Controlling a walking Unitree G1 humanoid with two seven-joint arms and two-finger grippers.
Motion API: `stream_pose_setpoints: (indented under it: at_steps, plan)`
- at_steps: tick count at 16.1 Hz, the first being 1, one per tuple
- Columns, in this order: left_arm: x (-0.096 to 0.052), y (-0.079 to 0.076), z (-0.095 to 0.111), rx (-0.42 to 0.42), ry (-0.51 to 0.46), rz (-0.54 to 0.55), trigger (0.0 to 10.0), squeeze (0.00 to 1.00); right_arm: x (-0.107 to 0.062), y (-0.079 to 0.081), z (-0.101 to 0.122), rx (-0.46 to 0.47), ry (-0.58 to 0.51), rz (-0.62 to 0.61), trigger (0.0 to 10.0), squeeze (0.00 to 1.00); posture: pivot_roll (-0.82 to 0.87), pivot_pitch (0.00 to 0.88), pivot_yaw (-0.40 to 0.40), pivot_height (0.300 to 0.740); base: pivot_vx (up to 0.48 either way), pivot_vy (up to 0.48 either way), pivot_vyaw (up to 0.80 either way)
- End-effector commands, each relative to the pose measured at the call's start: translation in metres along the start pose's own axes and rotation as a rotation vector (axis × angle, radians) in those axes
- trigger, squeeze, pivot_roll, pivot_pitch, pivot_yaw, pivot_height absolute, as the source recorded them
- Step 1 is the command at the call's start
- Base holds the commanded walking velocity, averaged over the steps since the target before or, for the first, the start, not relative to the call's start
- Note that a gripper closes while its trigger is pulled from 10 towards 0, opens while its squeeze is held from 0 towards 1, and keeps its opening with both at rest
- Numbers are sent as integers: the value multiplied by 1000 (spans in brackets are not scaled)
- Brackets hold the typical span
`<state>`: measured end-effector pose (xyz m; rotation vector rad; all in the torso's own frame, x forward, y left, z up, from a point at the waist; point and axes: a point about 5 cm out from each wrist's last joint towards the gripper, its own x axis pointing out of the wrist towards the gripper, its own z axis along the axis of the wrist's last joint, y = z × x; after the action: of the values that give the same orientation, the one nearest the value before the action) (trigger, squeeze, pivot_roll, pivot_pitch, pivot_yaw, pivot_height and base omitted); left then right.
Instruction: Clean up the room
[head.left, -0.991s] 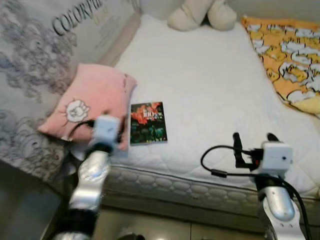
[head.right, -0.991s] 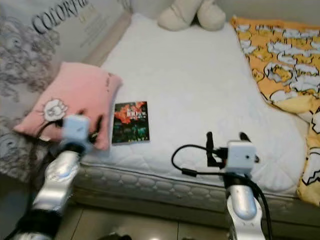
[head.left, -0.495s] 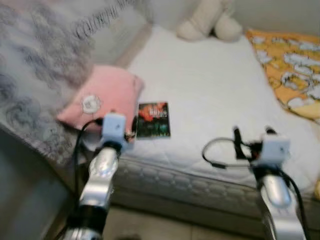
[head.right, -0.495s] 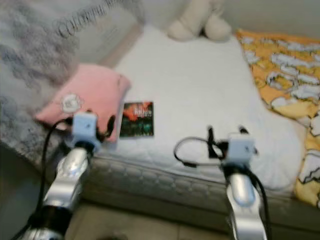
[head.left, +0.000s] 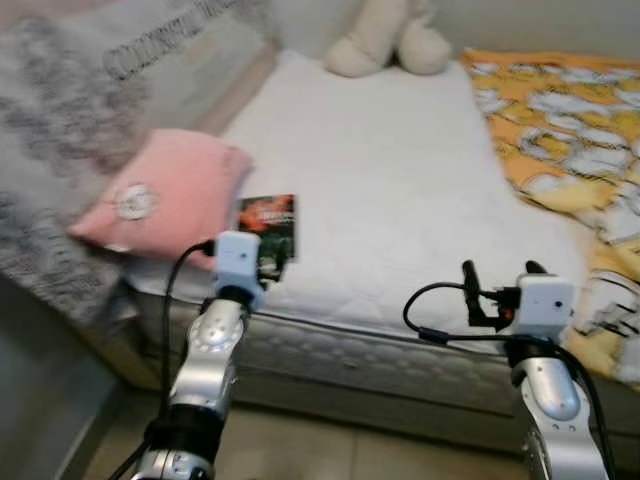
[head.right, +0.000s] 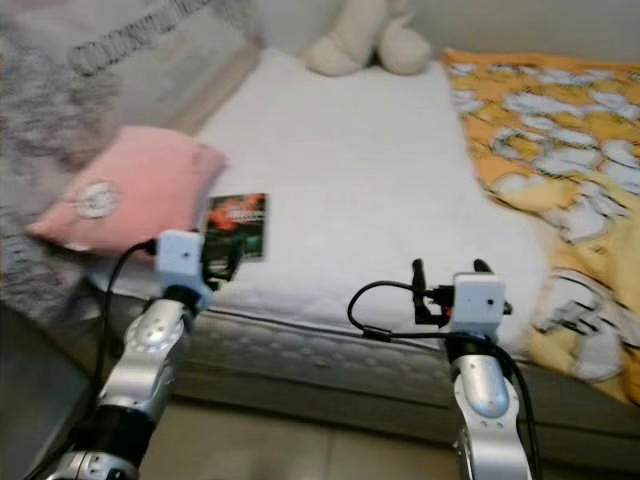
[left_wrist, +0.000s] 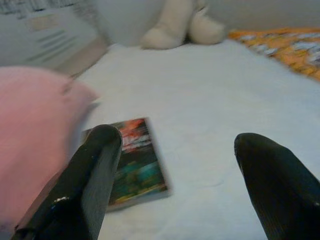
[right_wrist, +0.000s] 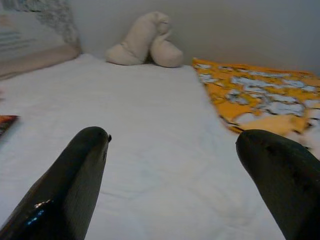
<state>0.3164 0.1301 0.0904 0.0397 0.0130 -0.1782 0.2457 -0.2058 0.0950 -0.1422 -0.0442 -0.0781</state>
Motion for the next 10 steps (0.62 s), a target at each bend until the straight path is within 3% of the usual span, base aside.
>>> stream_pose_setpoints:
  at_steps: [1, 4, 6, 8, 10]
  plan:
    - [1, 5, 0, -5, -2, -8, 10000, 0, 4, 5, 4, 15, -22, 13, 10000, 0, -146, 0, 52, 740, 0, -431, 0]
    - [4, 2, 3, -9, -13, -33, 10000, 0, 5, 3, 3, 12, -24, 11, 10000, 0, -152, 0, 57, 740, 0, -424, 0]
    - [2, 7, -4, -20, 14, -10, 10000, 0, 4, -2, 0, 24, -6, -36, 10000, 0, -156, 0, 62, 740, 0, -424, 0]
    - [-8, 20, -14, -41, 52, 37, 10000, 0, -2, -7, -7, 95, 32, -80, 10000, 0, -151, 0, 61, 740, 0, -428, 0]
    - [-10, 21, -15, -35, 52, 31, 10000, 0, -4, -6, -9, 107, 43, -79, 10000, 0, -147, 0, 60, 740, 0, -426, 0]
